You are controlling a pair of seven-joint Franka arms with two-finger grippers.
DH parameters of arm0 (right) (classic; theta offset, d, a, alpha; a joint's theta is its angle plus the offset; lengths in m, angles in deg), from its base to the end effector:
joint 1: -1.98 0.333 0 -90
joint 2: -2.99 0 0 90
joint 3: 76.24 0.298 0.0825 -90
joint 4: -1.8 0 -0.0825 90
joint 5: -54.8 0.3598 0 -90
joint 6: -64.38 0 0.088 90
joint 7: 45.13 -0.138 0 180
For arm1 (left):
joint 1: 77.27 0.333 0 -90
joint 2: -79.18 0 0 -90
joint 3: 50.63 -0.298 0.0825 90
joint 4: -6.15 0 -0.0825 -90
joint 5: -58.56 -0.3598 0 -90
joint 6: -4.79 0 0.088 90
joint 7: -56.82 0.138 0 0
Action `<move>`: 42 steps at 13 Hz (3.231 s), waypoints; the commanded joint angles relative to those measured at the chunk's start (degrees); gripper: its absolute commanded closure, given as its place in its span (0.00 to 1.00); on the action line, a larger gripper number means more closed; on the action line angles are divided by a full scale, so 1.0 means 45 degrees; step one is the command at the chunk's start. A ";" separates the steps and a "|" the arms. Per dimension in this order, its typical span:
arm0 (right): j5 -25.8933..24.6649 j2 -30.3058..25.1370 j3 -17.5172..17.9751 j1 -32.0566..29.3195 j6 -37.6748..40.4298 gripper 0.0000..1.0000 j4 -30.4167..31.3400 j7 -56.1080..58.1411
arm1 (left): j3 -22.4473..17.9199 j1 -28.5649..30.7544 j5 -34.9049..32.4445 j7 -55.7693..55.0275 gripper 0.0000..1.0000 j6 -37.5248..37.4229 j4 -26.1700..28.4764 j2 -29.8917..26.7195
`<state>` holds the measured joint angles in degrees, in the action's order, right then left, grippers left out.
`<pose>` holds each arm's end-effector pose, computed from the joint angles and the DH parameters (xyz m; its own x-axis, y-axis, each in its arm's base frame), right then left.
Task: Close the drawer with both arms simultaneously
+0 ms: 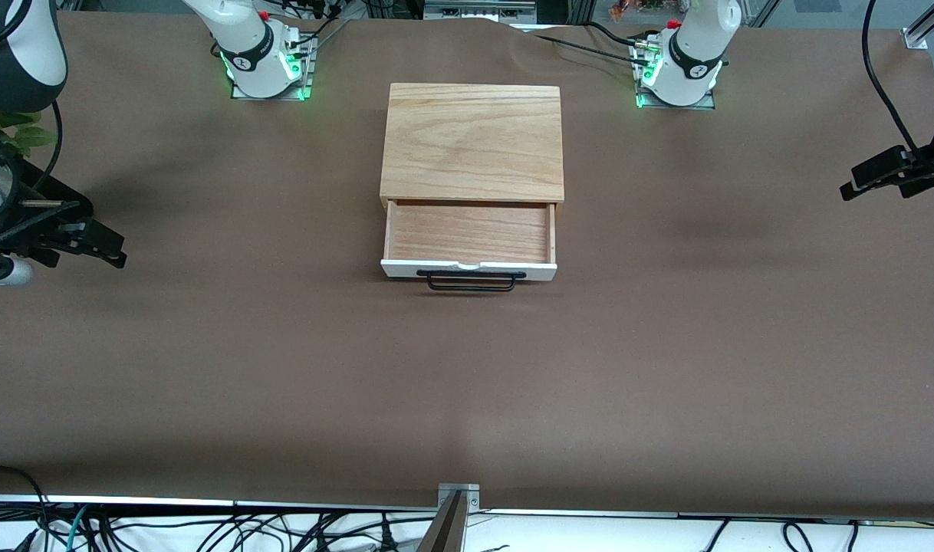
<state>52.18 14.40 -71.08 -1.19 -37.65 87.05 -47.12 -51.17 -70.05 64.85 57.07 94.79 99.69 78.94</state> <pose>0.6071 0.0113 0.5203 0.9954 0.0059 0.0952 0.0036 -0.9997 0.0243 0.5224 0.0559 0.5510 0.9898 0.1305 -0.0571 0.1361 -0.9846 0.1097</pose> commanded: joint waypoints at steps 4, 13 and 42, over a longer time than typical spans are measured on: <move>0.0210 0.0061 0.0046 0.0041 0.0115 0.00 -0.0057 -0.0125 | 0.0021 0.0037 0.0261 0.0256 0.00 -0.0080 -0.0180 0.0092; 0.1730 0.1954 0.0105 0.1778 -0.1233 0.00 -0.0037 -0.0125 | 0.0021 -0.0120 0.0047 0.0237 0.00 -0.0040 -0.0941 0.0657; 0.5034 0.5608 0.0163 0.6077 -0.4576 0.00 0.0061 -0.0008 | 0.2365 -0.4669 0.5632 -0.2595 0.00 0.6815 -0.1763 0.7726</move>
<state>73.76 39.70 -70.21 26.14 -60.49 87.35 -47.59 -39.87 -89.53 88.67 46.02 124.99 93.43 111.82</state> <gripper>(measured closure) 0.000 0.000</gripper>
